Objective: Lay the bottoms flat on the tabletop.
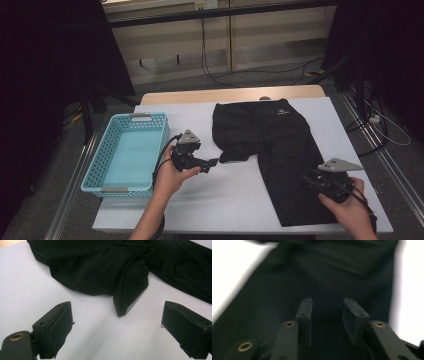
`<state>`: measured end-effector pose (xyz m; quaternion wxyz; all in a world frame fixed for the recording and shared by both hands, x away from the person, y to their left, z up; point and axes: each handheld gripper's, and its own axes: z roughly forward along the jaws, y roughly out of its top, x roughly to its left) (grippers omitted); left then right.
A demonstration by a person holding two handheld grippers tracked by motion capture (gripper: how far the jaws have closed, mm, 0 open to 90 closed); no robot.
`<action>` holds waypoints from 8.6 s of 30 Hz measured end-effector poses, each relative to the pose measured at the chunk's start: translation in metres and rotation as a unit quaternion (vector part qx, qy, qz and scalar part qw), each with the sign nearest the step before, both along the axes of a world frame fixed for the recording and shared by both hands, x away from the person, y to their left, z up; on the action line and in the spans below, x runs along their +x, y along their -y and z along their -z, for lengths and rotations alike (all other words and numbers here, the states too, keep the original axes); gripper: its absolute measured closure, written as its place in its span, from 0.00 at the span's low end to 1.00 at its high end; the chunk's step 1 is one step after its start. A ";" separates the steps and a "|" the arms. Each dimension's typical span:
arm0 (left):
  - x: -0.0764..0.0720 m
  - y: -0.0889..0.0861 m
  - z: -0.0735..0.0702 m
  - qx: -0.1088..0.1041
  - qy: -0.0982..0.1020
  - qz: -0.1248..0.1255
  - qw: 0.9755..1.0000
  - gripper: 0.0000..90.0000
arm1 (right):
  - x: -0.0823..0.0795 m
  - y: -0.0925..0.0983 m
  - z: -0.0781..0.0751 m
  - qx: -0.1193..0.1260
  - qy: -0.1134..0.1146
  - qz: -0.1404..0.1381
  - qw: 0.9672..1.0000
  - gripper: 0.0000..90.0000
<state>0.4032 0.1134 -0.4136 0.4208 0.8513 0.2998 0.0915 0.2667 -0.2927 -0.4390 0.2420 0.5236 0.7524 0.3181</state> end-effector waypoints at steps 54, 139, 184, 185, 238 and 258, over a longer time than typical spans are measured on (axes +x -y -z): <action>0.002 -0.005 0.005 0.008 -0.001 -0.008 1.000 0.09 | 0.022 -0.034 -0.015 0.012 0.027 -0.064 0.998 0.34; -0.001 -0.021 0.010 0.009 -0.005 -0.030 1.000 0.10 | 0.066 -0.177 -0.008 0.022 0.041 -0.229 0.972 0.52; -0.003 -0.028 0.006 0.008 0.000 -0.036 0.999 0.10 | 0.075 -0.181 0.007 -0.025 0.018 -0.217 0.976 0.69; -0.002 -0.028 0.006 0.009 0.000 -0.036 0.999 0.10 | 0.076 -0.180 0.008 -0.024 0.016 -0.214 0.976 0.74; 0.000 -0.016 0.008 0.014 -0.002 -0.023 1.000 0.10 | 0.070 -0.149 -0.007 0.038 0.025 -0.225 0.973 0.58; 0.000 -0.018 0.007 0.009 0.000 -0.024 1.000 0.10 | 0.077 -0.119 -0.009 0.060 0.035 -0.154 0.986 1.00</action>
